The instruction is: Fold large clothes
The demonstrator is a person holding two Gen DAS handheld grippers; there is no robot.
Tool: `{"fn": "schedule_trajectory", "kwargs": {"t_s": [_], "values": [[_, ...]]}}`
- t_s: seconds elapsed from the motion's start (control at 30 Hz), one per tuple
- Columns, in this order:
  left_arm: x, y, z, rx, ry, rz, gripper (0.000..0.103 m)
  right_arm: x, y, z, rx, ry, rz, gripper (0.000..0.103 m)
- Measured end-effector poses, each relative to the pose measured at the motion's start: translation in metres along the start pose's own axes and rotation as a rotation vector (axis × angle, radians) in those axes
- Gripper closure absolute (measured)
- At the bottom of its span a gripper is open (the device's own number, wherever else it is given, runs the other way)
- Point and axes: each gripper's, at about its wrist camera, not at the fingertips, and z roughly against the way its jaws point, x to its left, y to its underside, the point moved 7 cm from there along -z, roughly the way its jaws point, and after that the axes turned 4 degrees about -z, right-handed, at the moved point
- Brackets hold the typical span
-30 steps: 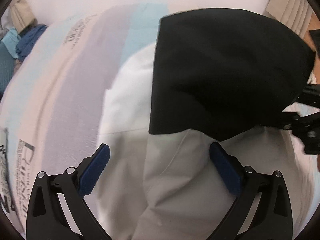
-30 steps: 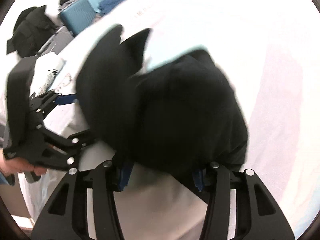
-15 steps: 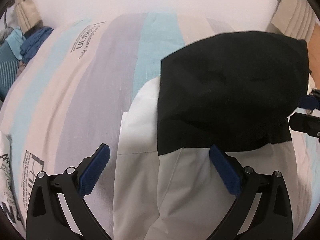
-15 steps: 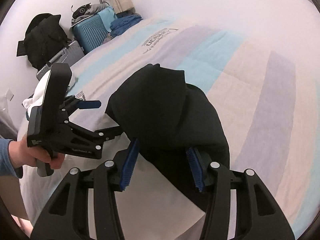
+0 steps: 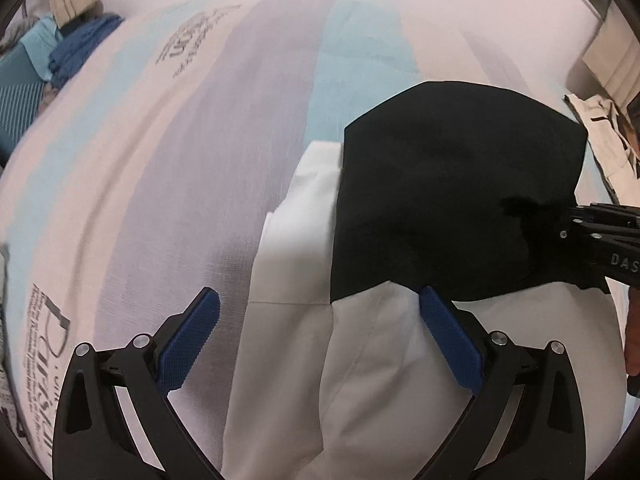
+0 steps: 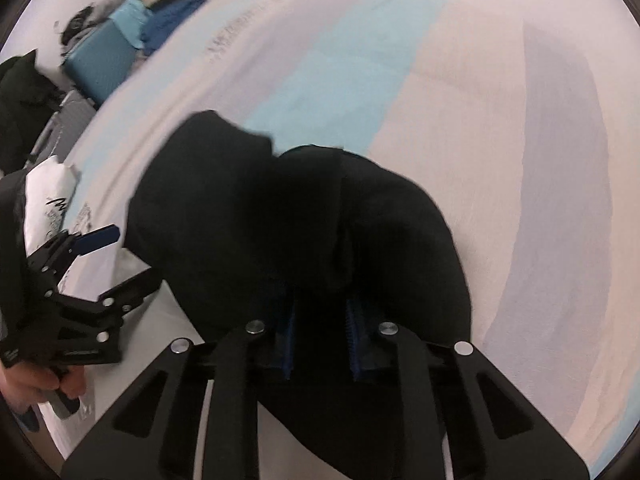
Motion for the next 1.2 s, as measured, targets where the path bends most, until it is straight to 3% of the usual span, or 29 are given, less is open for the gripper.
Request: {"fn": "schedule_trajectory", "kwargs": {"t_s": [0.13,0.2,0.27,0.33,0.37,0.5,0.63,0.7,0.83,1.03,1.2], "values": [[-0.004,-0.002,-0.003,0.011,-0.005,-0.007,0.005,-0.003,0.0,-0.007,0.02,0.001,0.002,0.086],[-0.01,-0.009,0.003,-0.002,-0.005,-0.018,0.005,0.001,0.002,0.007,-0.002,0.007,0.032,0.079],[-0.017,-0.008,0.021,-0.03,0.019,-0.028,0.005,0.009,0.011,0.031,-0.037,-0.004,0.061,0.044],[-0.024,0.004,0.039,-0.041,0.048,-0.037,0.006,0.02,0.023,0.05,-0.08,0.024,0.089,0.025],[-0.021,0.011,0.045,-0.04,0.054,-0.044,0.006,0.023,0.035,0.06,-0.09,0.056,0.098,0.023],[-0.026,0.052,0.051,-0.005,0.094,-0.059,0.006,0.022,0.076,0.076,-0.063,0.038,0.058,0.023],[0.002,0.082,0.046,0.054,0.184,0.034,0.005,0.004,0.111,0.08,-0.026,0.026,0.005,0.023],[0.014,0.093,0.044,0.087,0.237,0.099,0.005,-0.002,0.119,0.08,-0.021,0.009,-0.041,0.022],[0.026,0.105,0.037,0.14,0.242,0.14,0.006,-0.004,0.122,0.077,-0.015,-0.02,-0.078,0.021],[0.032,0.126,0.031,0.186,0.219,0.132,0.006,-0.007,0.126,0.068,0.004,-0.045,-0.107,0.017],[0.019,0.126,0.029,0.204,0.264,0.121,0.006,-0.02,0.133,0.062,0.02,-0.086,-0.171,0.015]]}}
